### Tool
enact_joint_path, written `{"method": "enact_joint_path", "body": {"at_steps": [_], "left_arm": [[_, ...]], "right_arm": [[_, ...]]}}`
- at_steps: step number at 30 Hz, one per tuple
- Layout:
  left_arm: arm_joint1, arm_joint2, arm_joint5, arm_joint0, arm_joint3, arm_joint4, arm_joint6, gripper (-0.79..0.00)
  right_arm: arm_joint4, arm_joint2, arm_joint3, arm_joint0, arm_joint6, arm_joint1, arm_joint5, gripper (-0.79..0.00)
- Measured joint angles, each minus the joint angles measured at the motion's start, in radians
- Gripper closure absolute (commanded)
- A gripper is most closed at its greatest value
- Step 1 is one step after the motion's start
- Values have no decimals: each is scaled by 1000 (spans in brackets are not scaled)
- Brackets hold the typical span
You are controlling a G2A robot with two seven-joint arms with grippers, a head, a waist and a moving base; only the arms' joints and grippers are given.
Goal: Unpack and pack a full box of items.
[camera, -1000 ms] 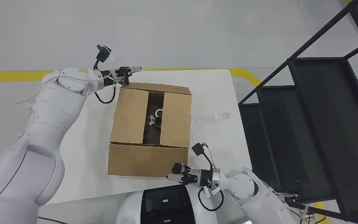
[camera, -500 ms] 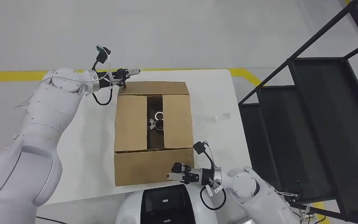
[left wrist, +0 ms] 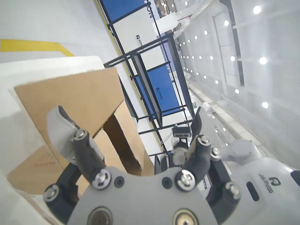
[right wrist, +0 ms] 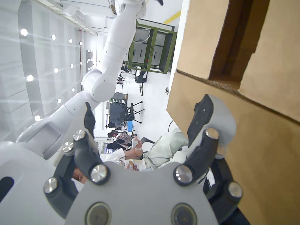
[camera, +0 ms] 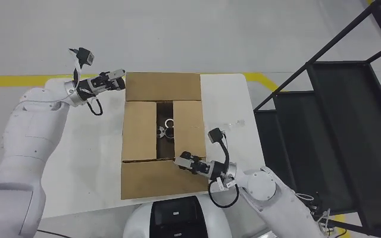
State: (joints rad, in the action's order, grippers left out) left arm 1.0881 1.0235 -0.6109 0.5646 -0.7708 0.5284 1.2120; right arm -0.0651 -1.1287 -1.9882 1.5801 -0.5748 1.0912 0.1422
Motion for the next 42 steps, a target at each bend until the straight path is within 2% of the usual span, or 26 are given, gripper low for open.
{"method": "enact_joint_path", "body": {"at_steps": [3, 6, 9, 13, 16, 32, 39, 42], "left_arm": [[-62, 98, 83, 145, -200, -24, 82, -785], [-106, 190, 138, 278, -371, -24, 136, -785], [-137, 278, 172, 395, -508, -6, 170, -785], [-159, 363, 183, 501, -606, 36, 180, -785], [-160, 365, 184, 503, -607, 39, 181, -785], [-160, 364, 183, 502, -606, 38, 181, -785], [-163, 373, 217, 513, -651, -15, 101, -785], [-165, 382, 221, 518, -657, -16, 89, -785]], "right_arm": [[65, 51, 17, -91, 53, 15, -98, -785], [109, 109, 58, -176, 97, 32, -183, -785], [140, 171, 111, -254, 140, 53, -253, -785], [146, 238, 179, -329, 187, 78, -299, -785], [138, 260, 203, -352, 211, 90, -306, -785], [138, 260, 204, -351, 211, 90, -307, -785], [113, 262, 212, -341, 209, 98, -363, -785], [120, 311, 241, -380, 180, 114, -383, -785]]}}
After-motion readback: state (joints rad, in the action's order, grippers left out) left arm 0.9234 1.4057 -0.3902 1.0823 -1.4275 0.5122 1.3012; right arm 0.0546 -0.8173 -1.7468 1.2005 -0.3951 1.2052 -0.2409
